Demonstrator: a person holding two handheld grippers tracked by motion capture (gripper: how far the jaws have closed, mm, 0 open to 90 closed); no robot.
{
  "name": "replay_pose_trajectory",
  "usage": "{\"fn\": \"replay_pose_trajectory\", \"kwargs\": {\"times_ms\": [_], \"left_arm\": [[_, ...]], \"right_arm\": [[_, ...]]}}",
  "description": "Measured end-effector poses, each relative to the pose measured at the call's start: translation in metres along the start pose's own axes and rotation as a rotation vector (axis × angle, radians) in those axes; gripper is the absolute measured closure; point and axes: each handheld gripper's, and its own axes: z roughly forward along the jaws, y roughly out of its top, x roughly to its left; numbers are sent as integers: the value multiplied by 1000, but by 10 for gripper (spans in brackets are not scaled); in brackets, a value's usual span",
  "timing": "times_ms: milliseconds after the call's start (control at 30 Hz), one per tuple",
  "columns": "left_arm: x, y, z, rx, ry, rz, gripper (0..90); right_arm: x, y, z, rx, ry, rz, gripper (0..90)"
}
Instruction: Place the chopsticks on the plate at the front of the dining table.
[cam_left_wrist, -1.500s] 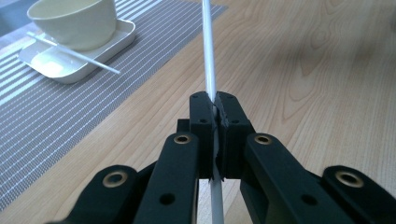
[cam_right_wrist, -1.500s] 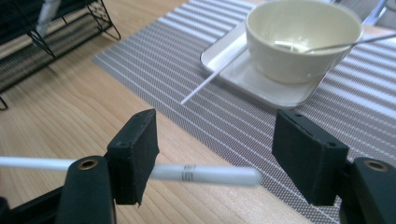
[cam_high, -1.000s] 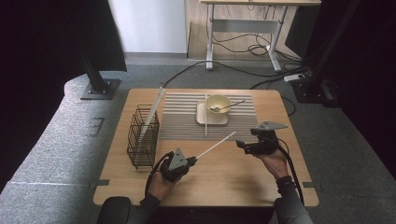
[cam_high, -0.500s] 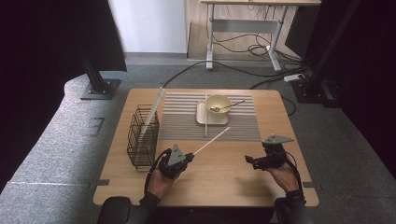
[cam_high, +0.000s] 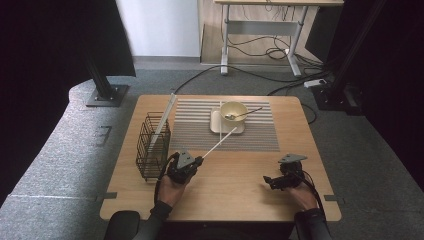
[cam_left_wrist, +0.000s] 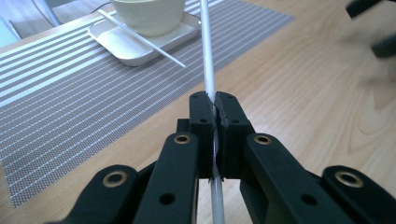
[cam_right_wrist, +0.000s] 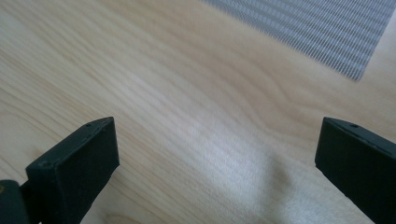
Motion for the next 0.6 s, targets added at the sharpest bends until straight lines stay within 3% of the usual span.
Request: {"fn": "replay_pose_trajectory", "kwargs": {"times_ms": [200,333,600], "left_arm": [[5,7,8,-14,17,-33,859],[8,14,13,-24,26,-42,859],[15,30,28,-27,46,-67,860]], "right_arm": [[-1,-9,12,55,-12,-21,0],[-4,-11,14,39,16,13,0],[-5,-16,16,-15,21,6,0]]}}
